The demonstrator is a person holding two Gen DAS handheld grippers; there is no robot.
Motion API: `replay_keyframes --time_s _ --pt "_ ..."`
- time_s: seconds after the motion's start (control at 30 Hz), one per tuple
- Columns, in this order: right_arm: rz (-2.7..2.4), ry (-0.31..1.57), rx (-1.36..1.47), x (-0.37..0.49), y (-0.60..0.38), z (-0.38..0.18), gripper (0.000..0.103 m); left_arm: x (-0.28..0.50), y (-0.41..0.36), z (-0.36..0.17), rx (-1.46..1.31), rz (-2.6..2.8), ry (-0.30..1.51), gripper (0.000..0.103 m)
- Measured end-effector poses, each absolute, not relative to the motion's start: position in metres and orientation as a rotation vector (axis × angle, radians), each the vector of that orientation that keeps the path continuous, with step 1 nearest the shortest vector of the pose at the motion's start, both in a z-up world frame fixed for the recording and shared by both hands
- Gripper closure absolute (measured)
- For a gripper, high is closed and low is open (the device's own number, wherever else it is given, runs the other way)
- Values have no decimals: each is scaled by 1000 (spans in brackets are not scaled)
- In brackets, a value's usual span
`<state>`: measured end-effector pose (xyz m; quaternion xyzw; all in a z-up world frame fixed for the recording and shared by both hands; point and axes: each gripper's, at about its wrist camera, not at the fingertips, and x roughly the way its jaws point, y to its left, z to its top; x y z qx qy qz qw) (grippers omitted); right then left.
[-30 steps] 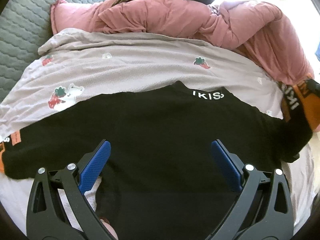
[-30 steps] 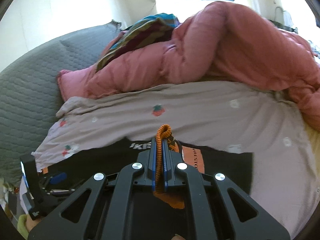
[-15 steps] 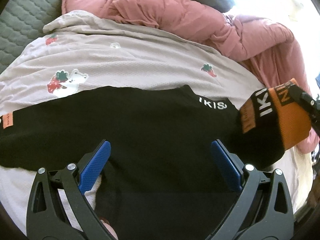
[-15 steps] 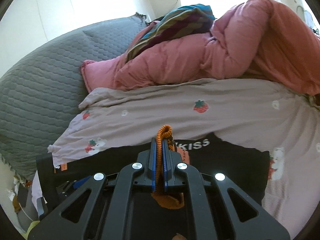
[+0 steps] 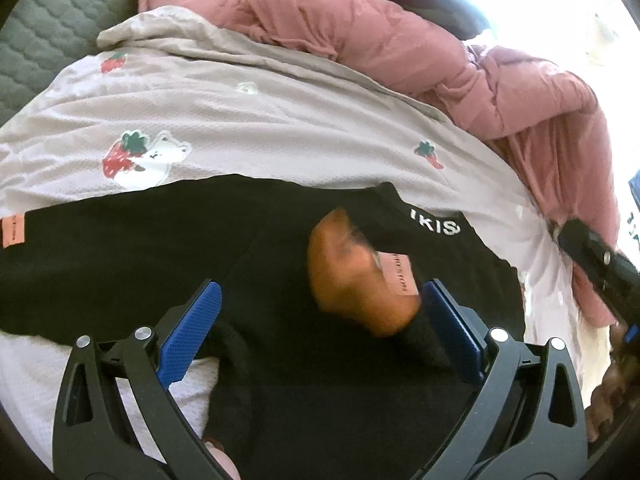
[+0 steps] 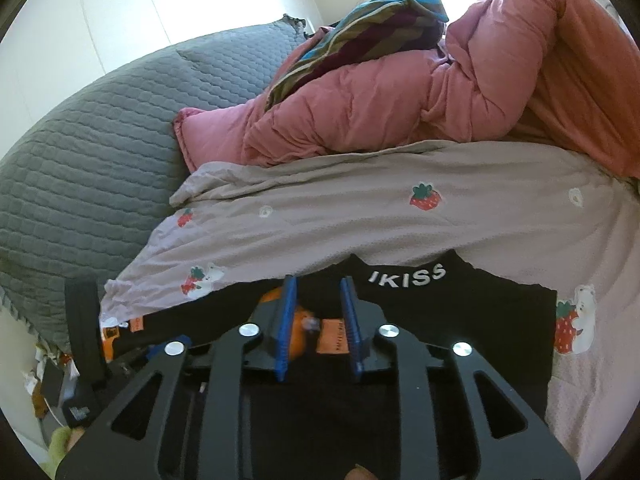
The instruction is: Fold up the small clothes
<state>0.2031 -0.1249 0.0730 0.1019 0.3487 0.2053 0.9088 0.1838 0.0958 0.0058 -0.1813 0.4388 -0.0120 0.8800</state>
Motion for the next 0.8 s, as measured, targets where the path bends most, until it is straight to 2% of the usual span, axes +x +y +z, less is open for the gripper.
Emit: replay_keyframes --time_s 0.1,0.23,0.33,0.4,0.53,0.8 --pt "395 732 225 202 -137 66 67 186 105 3 -415 -23 922 9" --pt "323 739 221 198 -158 55 62 188 120 -3 -478 4 929 9" --pt "255 742 204 194 -175 46 59 189 123 -10 -499 -1 949 20" --pt "207 739 182 189 -186 41 58 190 119 -12 -489 -20 963 36" --pt "143 736 145 179 -203 32 57 193 104 -16 -439 -63 1000 45" --pt "80 759 150 162 -232 12 56 197 85 -49 -395 -42 1104 44"
